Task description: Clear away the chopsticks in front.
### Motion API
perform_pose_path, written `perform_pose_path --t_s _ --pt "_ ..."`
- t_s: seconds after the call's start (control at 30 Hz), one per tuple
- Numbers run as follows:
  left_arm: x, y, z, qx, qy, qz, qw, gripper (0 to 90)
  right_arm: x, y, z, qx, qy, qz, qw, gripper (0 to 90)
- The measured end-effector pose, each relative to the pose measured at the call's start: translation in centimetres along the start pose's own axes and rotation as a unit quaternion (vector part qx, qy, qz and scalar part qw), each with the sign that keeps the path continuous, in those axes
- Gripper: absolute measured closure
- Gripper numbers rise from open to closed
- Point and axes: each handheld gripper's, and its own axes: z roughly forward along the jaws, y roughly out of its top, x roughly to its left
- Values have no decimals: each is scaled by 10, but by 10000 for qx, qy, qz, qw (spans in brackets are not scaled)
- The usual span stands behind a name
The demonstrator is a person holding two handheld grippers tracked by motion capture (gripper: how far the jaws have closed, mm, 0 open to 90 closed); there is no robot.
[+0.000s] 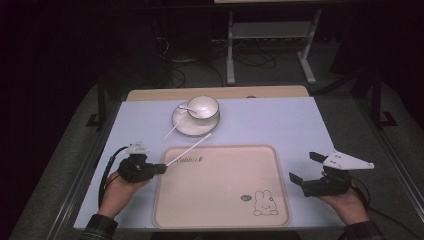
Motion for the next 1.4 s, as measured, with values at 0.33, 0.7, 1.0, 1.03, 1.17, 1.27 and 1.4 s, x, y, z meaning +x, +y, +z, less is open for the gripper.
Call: perform_pose_path --t_s 0.33,0.7,1.0,1.03,1.17,1.27,1.4 --pt "-17 0 24 333 -248 272 9988 860 0 0 0 8 -5 -7 10000 0" --pt "-21 -6 40 738 -94 423 9963 850 0 0 0 13 -4 -8 10000 0" --pt "-21 -5 41 729 -110 391 9965 830 1 0 0 16 -2 -9 10000 0" --pt "-21 -5 41 732 -110 394 9965 830 1 0 0 14 -3 -9 10000 0" --pt "-21 -4 41 733 -128 362 9966 777 1 0 0 15 2 -16 10000 0" --pt "-18 1 37 573 -85 260 9980 637 1 0 0 15 7 -21 10000 0" --pt "-10 11 33 447 -48 188 9988 418 1 0 0 15 16 -9 10000 0"
